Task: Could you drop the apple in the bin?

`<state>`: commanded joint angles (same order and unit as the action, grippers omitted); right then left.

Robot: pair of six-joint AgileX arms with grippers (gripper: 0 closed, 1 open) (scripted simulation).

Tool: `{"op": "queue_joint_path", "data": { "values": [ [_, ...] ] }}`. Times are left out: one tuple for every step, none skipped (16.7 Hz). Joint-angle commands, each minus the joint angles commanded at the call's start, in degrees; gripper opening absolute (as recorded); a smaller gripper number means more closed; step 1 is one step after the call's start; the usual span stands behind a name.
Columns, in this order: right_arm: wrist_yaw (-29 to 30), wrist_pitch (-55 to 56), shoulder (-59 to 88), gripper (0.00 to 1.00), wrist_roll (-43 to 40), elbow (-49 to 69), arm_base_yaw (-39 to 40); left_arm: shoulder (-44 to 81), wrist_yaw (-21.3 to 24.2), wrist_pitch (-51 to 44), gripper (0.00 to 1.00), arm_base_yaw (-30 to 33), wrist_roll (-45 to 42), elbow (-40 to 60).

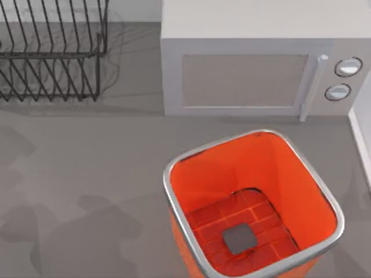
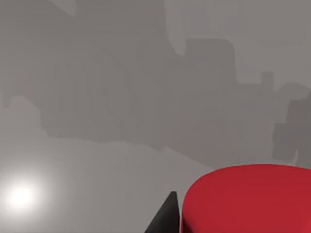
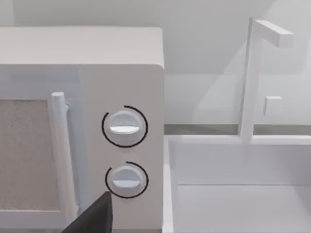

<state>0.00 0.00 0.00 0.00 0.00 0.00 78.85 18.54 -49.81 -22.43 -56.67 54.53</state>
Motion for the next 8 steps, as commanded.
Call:
{"op": "queue_joint_path", "data": {
  "values": [
    [0.0,0.0,0.0,1.0,0.0,0.0,0.0,-1.27,-0.06,-2.42,0.0,0.03,0.19,1.79],
    [0.0,0.0,0.0,1.0,0.0,0.0,0.0,-2.37,-0.13,-4.24,0.0,0.05,0.4,3.22],
    [0.0,0.0,0.0,1.0,0.0,0.0,0.0,-3.18,-0.2,-5.43,0.0,0.07,0.59,4.2],
    [0.0,0.0,0.0,1.0,0.0,0.0,0.0,-3.63,-0.24,-6.01,0.0,0.08,0.71,4.67],
    [0.0,0.0,0.0,1.0,0.0,0.0,0.0,-3.69,-0.25,-6.07,0.0,0.08,0.73,4.73],
    [0.0,0.0,0.0,1.0,0.0,0.0,0.0,-3.69,-0.25,-6.07,0.0,0.08,0.73,4.73],
    [0.0,0.0,0.0,1.0,0.0,0.0,0.0,-3.69,-0.25,-6.07,0.0,0.08,0.73,4.73],
    [0.0,0.0,0.0,1.0,0.0,0.0,0.0,-3.48,-0.25,-5.91,0.0,-0.06,0.61,4.59]
  ]
}}
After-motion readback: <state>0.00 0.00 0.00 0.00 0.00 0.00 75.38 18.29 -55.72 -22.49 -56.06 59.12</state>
